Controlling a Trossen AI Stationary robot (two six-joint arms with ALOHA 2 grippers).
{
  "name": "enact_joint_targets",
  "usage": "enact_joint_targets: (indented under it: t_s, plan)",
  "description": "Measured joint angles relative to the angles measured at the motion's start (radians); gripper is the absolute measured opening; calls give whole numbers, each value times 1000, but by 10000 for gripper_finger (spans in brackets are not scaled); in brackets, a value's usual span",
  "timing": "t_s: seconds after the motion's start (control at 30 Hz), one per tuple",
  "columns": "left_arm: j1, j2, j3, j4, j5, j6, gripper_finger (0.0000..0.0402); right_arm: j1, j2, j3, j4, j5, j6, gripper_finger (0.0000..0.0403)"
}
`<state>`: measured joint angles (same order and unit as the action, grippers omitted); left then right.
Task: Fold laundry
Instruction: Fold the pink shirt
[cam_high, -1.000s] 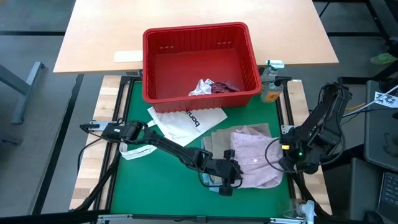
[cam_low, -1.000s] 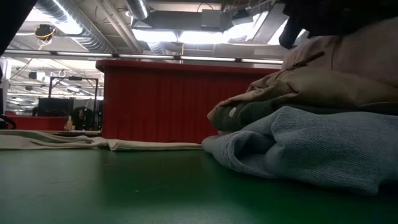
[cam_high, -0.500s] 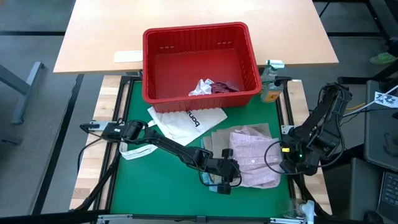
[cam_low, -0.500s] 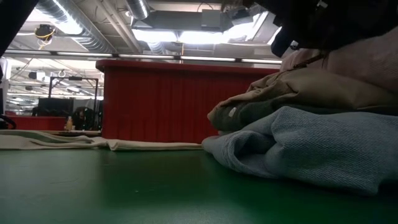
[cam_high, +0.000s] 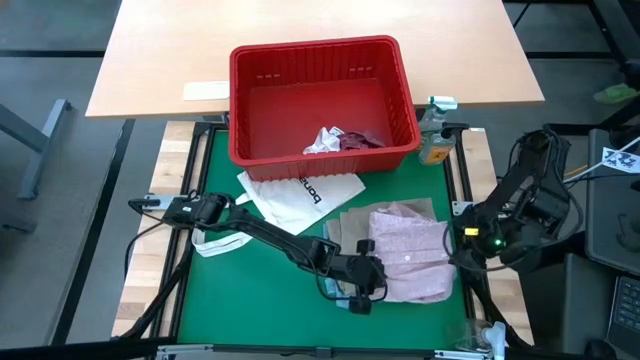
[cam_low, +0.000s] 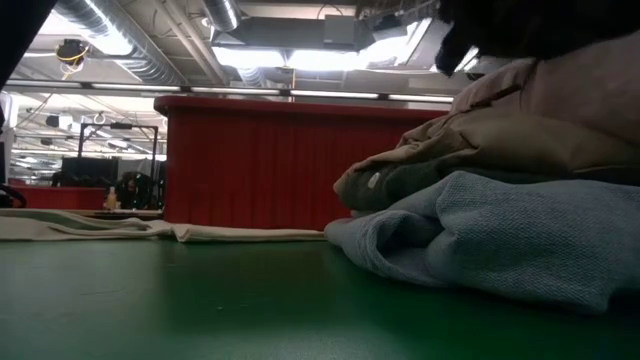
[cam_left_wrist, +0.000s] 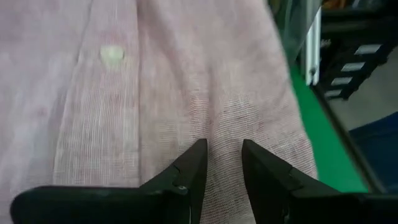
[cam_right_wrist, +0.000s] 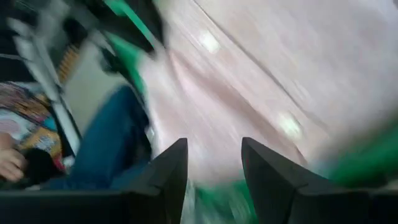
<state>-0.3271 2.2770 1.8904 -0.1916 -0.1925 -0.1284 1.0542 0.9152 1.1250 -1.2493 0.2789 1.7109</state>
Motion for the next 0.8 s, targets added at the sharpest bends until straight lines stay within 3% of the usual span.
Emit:
enact_joint_targets:
  t_s: [0.1, 0.27, 0.8]
  plan:
    - [-8, -2, 31, 7, -4, 4, 96, 0, 13, -2, 90, 129, -109, 152]
    - [-24, -3, 44, 28, 11, 4, 96, 0, 90, -24, 216, 143, -251, 152]
    - [-21, 28, 44, -107, -10, 4, 96, -1, 547, -29, 156, -174, -407, 152]
